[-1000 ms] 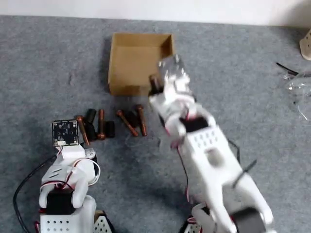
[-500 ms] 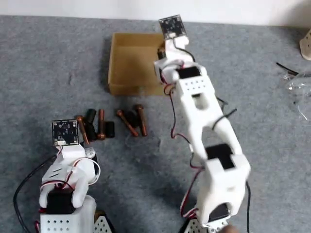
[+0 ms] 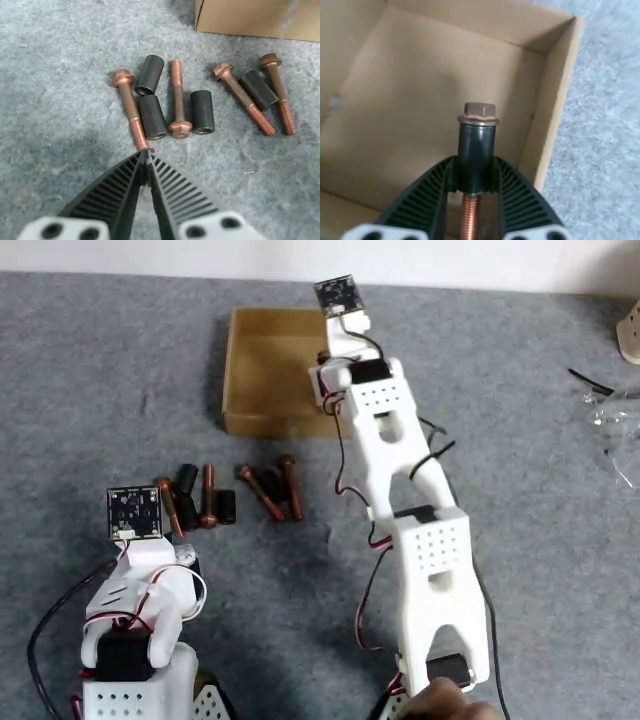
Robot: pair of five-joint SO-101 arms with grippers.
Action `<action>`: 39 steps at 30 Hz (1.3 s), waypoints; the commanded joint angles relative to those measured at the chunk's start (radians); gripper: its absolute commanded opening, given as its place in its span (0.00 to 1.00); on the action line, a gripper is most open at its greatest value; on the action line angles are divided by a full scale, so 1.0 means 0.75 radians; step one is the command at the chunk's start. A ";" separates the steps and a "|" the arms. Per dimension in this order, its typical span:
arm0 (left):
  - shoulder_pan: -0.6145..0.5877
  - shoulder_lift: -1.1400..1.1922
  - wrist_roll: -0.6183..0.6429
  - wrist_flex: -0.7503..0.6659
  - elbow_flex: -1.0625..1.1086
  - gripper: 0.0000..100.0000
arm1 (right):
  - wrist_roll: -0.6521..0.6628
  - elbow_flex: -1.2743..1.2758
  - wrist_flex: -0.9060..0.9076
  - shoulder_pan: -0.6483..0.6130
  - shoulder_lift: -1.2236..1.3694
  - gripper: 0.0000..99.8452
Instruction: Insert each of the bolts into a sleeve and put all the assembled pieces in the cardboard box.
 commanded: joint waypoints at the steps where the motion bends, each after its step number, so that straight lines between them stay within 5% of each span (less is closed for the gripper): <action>1: -0.017 -0.015 -0.004 -0.029 -0.005 0.00 | 0.014 -0.187 0.024 0.017 0.007 0.01; 5: -0.017 -0.015 -0.004 -0.029 -0.003 0.00 | 0.014 -0.275 0.093 0.017 0.060 0.03; 13: -0.017 -0.015 -0.006 -0.029 -0.003 0.00 | 0.014 -0.355 0.193 0.032 0.081 0.27; 22: -0.015 -0.015 -0.006 -0.029 -0.003 0.00 | 0.004 -0.425 0.261 0.066 0.064 0.28; 35: -0.015 -0.013 -0.004 -0.110 0.042 0.00 | 0.002 -1.359 1.010 -0.122 0.048 0.28; 39: -0.015 -0.013 -0.004 -0.110 0.038 0.00 | -0.098 -1.306 1.098 -0.179 -0.005 0.28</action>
